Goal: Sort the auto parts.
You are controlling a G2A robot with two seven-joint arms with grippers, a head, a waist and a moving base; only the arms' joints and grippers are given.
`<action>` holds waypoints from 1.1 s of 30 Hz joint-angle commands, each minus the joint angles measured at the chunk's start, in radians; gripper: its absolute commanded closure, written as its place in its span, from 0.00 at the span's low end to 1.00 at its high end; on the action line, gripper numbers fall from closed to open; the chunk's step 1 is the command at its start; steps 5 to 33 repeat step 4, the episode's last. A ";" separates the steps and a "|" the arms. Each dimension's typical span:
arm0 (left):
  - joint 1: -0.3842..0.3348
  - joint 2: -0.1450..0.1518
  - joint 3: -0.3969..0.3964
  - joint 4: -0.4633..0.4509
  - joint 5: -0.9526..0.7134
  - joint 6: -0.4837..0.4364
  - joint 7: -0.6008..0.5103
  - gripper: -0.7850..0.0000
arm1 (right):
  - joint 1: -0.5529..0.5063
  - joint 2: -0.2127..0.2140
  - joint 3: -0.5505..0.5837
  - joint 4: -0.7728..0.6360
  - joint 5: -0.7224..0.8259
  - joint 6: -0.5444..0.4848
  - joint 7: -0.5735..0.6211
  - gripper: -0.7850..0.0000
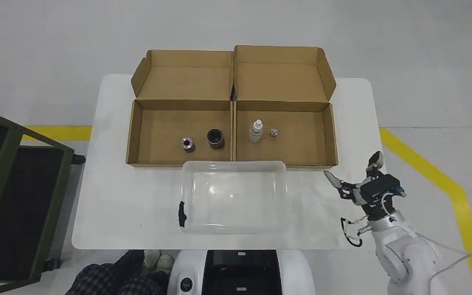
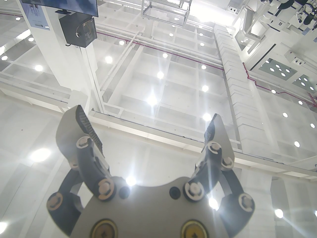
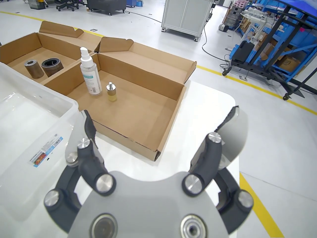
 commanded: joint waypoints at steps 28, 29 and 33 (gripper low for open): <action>0.000 0.000 0.000 0.000 0.000 0.000 0.000 0.00 | 0.000 0.000 0.000 0.000 0.000 0.000 0.000 0.00; 0.000 0.000 0.000 0.000 0.000 0.000 0.000 0.00 | 0.000 0.000 0.000 0.000 0.000 0.000 0.000 0.00; 0.000 0.000 0.000 0.000 0.000 0.000 0.000 0.00 | 0.000 0.000 0.000 0.000 0.000 0.000 0.000 0.00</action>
